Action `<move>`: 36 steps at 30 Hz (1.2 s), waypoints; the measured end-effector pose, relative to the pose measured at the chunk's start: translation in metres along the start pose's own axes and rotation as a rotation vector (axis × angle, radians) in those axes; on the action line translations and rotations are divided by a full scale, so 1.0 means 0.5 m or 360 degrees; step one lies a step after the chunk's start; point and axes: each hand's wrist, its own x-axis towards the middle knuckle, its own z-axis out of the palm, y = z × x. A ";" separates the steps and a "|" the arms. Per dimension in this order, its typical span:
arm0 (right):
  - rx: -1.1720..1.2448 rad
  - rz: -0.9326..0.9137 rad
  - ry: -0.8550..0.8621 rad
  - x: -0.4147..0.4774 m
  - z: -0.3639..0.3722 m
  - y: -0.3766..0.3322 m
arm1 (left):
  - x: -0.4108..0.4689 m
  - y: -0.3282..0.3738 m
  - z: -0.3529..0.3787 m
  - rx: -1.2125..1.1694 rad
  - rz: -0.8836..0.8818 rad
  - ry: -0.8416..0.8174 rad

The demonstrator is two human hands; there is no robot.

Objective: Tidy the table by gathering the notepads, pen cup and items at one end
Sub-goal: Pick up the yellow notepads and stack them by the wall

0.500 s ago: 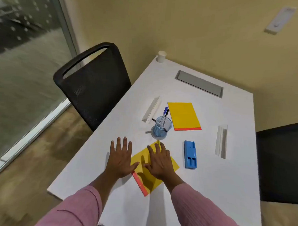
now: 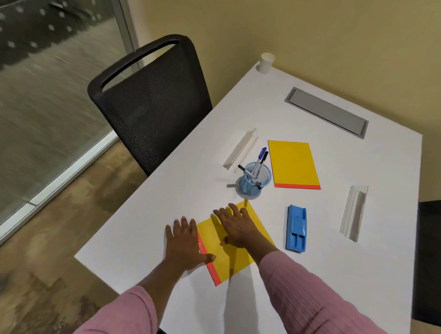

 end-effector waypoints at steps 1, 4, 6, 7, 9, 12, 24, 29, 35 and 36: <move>-0.0055 -0.0029 -0.0012 0.004 0.000 0.006 | -0.001 0.002 0.000 0.0000 0.0000 -0.0025; -0.0147 -0.0069 -0.0005 0.013 -0.002 0.015 | -0.001 0.005 0.001 0.0057 0.0014 -0.0032; -0.0165 -0.0057 0.0020 0.019 -0.004 0.016 | -0.001 0.003 0.001 0.0101 0.0017 -0.0024; -0.0164 -0.0047 0.0031 0.023 -0.005 0.017 | 0.000 0.003 0.002 0.0116 0.0018 -0.0016; -0.0167 -0.0021 0.0032 0.032 -0.008 0.017 | -0.001 0.000 0.007 0.0137 0.0023 0.0016; -0.0144 0.0042 0.0013 0.048 -0.013 0.022 | -0.001 -0.009 0.019 0.0138 0.0035 0.0089; 0.0634 0.0337 -0.0283 0.053 -0.020 0.032 | -0.009 -0.044 0.031 0.0046 -0.0060 0.0190; 0.0988 0.0424 -0.0239 0.022 -0.027 0.008 | -0.050 -0.061 0.018 -0.0104 -0.0277 0.0232; 0.1708 0.0619 0.0229 -0.019 -0.045 -0.078 | -0.113 -0.114 -0.016 -0.0590 -0.0513 0.0419; 0.1824 0.0658 0.0315 -0.025 -0.053 -0.099 | -0.120 -0.128 -0.022 -0.0733 -0.0550 0.0436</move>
